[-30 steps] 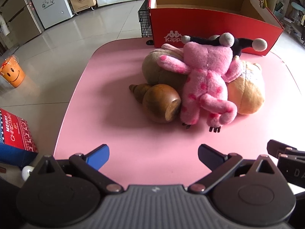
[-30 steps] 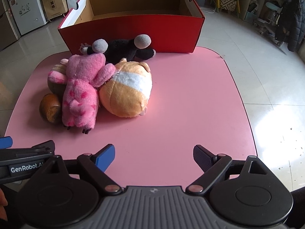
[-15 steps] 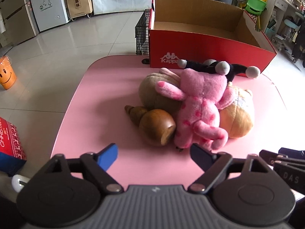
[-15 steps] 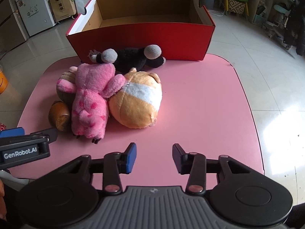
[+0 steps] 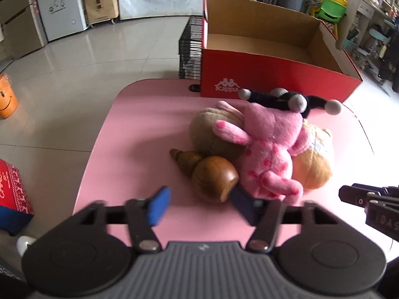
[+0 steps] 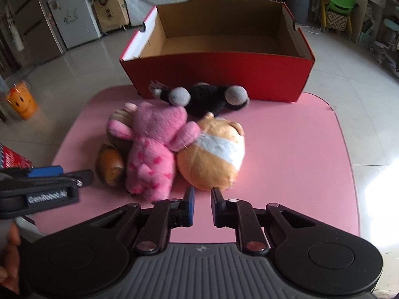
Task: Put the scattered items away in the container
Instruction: 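Move the right tool toward the brown wooden gourd, then close the right gripper around the round base of the wooden gourd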
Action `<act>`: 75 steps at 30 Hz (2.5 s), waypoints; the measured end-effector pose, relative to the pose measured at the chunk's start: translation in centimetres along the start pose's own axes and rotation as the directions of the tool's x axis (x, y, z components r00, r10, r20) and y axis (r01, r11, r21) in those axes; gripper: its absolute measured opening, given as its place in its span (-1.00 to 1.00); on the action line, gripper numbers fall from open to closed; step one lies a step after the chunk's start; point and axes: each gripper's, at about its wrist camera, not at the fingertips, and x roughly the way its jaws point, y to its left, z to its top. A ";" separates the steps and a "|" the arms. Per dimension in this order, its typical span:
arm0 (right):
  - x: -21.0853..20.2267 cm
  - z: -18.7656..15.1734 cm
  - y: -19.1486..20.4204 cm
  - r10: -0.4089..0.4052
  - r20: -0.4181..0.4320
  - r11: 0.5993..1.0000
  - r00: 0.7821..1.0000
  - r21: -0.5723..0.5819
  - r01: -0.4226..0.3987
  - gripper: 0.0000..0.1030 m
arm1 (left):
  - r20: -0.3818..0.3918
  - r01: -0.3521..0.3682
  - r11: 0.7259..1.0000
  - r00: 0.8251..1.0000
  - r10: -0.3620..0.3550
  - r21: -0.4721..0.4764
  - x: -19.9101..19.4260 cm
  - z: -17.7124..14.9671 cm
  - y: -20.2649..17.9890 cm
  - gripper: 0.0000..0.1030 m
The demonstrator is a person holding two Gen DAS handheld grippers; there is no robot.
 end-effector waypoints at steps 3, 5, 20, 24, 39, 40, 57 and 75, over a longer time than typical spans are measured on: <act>0.2 -0.2 0.5 -0.012 0.000 1.000 1.000 0.009 0.012 -0.04 | 0.007 -0.006 1.000 1.000 0.006 -0.013 -0.1 0.1 0.1 0.99; 0.2 -0.3 0.9 -0.038 0.004 0.999 0.999 0.009 0.038 0.31 | 0.007 -0.012 1.000 1.000 0.012 -0.016 0.0 0.1 0.1 0.99; 0.7 -0.8 2.5 -0.046 0.042 0.999 0.998 -0.026 0.047 0.41 | -0.018 -0.070 0.997 0.997 0.069 -0.035 1.0 -0.3 1.4 0.99; 0.7 -0.8 3.1 -0.023 0.061 0.999 0.998 -0.045 0.026 0.41 | -0.010 -0.069 0.992 0.998 0.069 -0.101 1.1 -0.3 3.3 0.99; 1.5 -0.2 3.7 0.112 0.080 0.992 0.990 -0.065 -0.107 0.03 | 0.012 -0.015 0.977 1.000 0.018 -0.213 1.8 0.0 6.4 0.67; 1.5 -0.1 4.0 0.129 0.085 0.990 0.988 -0.077 -0.123 0.01 | 0.014 -0.013 0.975 1.000 0.016 -0.221 1.8 0.1 6.6 0.60; 4.7 -0.2 8.9 0.225 0.036 0.940 0.974 -0.270 -0.208 0.04 | -0.040 0.032 0.950 0.998 -0.046 -0.311 5.2 1.7 8.3 0.99; 6.7 -0.2 10.2 0.226 0.035 0.919 0.973 -0.339 -0.202 0.04 | -0.047 0.109 0.932 0.990 -0.133 -0.346 7.5 2.5 8.5 0.73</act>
